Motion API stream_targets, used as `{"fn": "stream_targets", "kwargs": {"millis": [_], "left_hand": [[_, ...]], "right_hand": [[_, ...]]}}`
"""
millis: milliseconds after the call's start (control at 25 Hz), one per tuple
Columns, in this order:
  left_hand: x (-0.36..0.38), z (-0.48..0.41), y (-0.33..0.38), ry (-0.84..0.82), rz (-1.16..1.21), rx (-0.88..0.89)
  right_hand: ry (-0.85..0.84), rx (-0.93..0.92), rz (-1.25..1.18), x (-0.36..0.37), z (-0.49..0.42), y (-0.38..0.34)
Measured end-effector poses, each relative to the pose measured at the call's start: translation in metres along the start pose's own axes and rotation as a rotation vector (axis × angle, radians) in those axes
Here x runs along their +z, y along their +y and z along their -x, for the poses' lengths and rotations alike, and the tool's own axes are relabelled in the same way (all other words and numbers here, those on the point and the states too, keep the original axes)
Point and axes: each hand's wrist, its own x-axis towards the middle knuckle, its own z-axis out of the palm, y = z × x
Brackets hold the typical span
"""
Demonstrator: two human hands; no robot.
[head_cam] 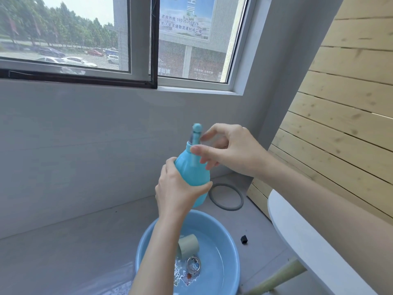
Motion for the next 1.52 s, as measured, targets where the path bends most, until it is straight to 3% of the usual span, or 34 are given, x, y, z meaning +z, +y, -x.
{"fn": "stream_targets", "kwargs": {"millis": [160, 240, 320, 400, 560, 680, 800, 920, 1000, 1240, 1400, 1520], "left_hand": [[-0.004, -0.002, -0.002, -0.002, 0.025, 0.007], [-0.006, -0.001, -0.002, -0.024, 0.034, 0.018], [-0.005, 0.000, 0.000, -0.053, 0.020, 0.044], [-0.002, 0.001, 0.002, -0.057, 0.018, 0.051], [0.000, 0.002, 0.003, -0.042, 0.010, 0.037], [-0.002, 0.002, 0.005, -0.062, 0.025, 0.026], [-0.007, 0.000, 0.005, -0.094, 0.039, 0.040], [-0.009, 0.001, 0.005, -0.140, 0.031, 0.063], [-0.006, 0.002, 0.005, -0.130, 0.034, 0.071], [0.007, 0.005, 0.010, 0.050, -0.036, 0.104], [0.007, 0.007, 0.011, 0.060, -0.070, 0.141], [0.001, 0.004, 0.007, -0.104, 0.026, 0.102]], "right_hand": [[0.137, -0.021, 0.092, -0.017, -0.009, 0.001], [-0.037, 0.102, 0.084, -0.019, -0.017, 0.005], [-0.158, 0.166, -0.107, -0.007, -0.021, 0.009], [-0.063, 0.148, -0.239, 0.002, -0.024, 0.014], [0.121, 0.107, -0.100, 0.015, -0.025, 0.015], [0.151, 0.100, 0.003, 0.012, -0.023, 0.010], [-0.066, 0.208, -0.124, -0.002, -0.030, 0.014], [-0.187, 0.134, -0.373, -0.003, -0.028, 0.024], [-0.107, 0.078, -0.368, 0.003, -0.024, 0.025], [0.344, 0.053, -0.168, 0.035, -0.008, 0.016], [0.339, 0.078, -0.194, 0.028, -0.009, 0.010], [0.314, 0.151, -0.202, 0.014, -0.015, 0.012]]}}
